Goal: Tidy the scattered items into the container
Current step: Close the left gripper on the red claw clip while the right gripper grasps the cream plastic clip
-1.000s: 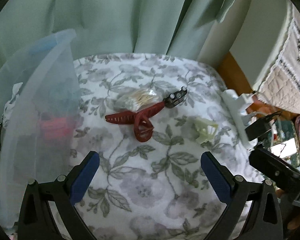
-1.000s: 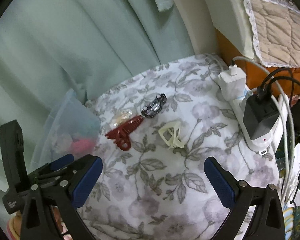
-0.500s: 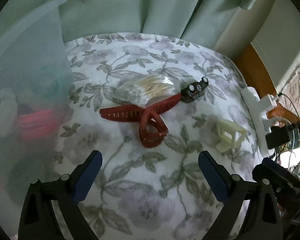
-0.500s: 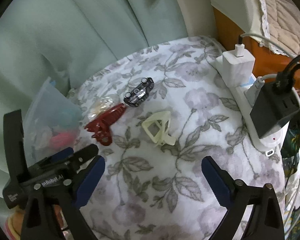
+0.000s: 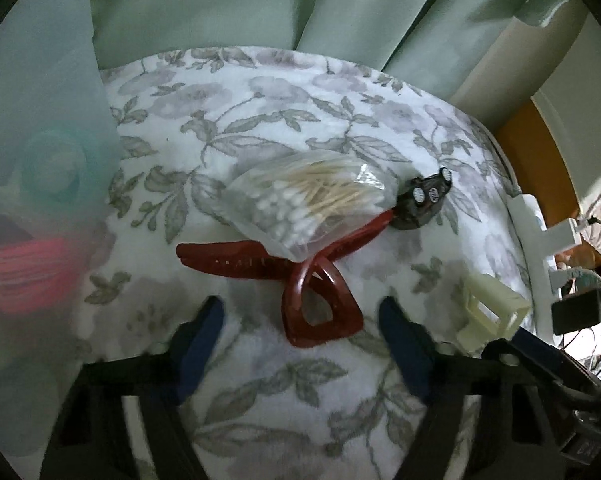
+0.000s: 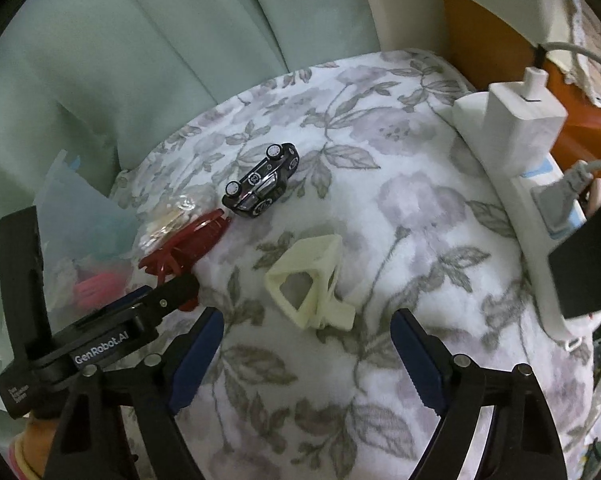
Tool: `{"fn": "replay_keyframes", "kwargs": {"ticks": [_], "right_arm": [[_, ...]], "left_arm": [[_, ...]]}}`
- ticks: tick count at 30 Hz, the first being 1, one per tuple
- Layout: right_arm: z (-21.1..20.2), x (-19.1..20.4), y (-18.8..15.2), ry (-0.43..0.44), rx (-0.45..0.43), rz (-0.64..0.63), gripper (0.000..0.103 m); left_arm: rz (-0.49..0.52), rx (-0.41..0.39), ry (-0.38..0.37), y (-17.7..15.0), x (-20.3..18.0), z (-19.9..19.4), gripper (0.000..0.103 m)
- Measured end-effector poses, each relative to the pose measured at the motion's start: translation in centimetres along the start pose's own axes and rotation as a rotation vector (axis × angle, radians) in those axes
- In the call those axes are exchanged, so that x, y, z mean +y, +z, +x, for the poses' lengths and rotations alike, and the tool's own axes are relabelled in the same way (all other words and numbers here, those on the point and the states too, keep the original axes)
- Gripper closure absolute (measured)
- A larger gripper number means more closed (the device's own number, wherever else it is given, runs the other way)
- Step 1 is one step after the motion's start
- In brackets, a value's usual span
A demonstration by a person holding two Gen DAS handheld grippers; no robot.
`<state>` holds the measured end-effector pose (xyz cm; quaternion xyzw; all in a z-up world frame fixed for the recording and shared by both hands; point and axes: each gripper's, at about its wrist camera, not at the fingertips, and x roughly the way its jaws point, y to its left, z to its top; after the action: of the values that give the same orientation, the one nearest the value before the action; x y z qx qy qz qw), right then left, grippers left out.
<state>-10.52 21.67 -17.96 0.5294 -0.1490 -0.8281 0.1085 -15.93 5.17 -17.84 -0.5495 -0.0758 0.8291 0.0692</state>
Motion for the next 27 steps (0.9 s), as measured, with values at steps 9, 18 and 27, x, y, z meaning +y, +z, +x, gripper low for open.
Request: {"fn": "replay_keyframes", "kwargs": {"ticks": [9,18,27], "right_arm": [[1.9,-0.3,0.8,-0.03,0.004,0.007,0.031],[1.8,-0.6,0.8,-0.039,0.002,0.008,0.063],[0.5,-0.5,-0.3,-0.011,-0.001,0.008,0.079]], "left_arm": [[-0.005,-0.022,0.028,0.7,0.1,0.8,0.05],[-0.025,-0.027,0.048,0.5,0.9,0.3,0.066],[-0.041,-0.008,0.044,-1.0,0.9,-0.6,0.066]]}}
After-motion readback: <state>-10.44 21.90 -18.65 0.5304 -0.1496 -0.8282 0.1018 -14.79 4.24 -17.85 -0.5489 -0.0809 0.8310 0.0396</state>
